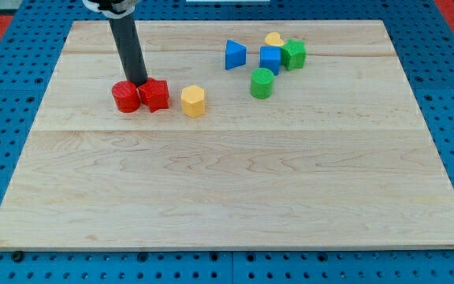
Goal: Slide the yellow heart close to the green circle
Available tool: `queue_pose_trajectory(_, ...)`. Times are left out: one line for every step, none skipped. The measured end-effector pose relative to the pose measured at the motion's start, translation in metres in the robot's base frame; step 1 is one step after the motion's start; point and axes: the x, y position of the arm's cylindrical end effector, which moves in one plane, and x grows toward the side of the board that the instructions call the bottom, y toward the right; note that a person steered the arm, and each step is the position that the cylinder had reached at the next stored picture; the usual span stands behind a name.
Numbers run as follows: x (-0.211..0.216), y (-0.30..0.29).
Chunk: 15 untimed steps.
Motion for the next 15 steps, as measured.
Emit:
queue_pose_trajectory(-0.025,0.000)
queue_pose_trajectory(-0.066,0.002)
queue_pose_trajectory(-0.099,0.016)
queue_pose_trajectory(-0.112,0.061)
queue_pose_trajectory(-0.114,0.115)
queue_pose_trajectory(-0.115,0.156)
queue_pose_trajectory(-0.115,0.190)
queue_pose_trajectory(-0.114,0.221)
queue_pose_trajectory(-0.106,0.234)
queue_pose_trajectory(-0.098,0.234)
queue_pose_trajectory(-0.086,0.234)
queue_pose_trajectory(-0.070,0.234)
queue_pose_trajectory(-0.048,0.234)
queue_pose_trajectory(-0.020,0.234)
queue_pose_trajectory(0.015,0.234)
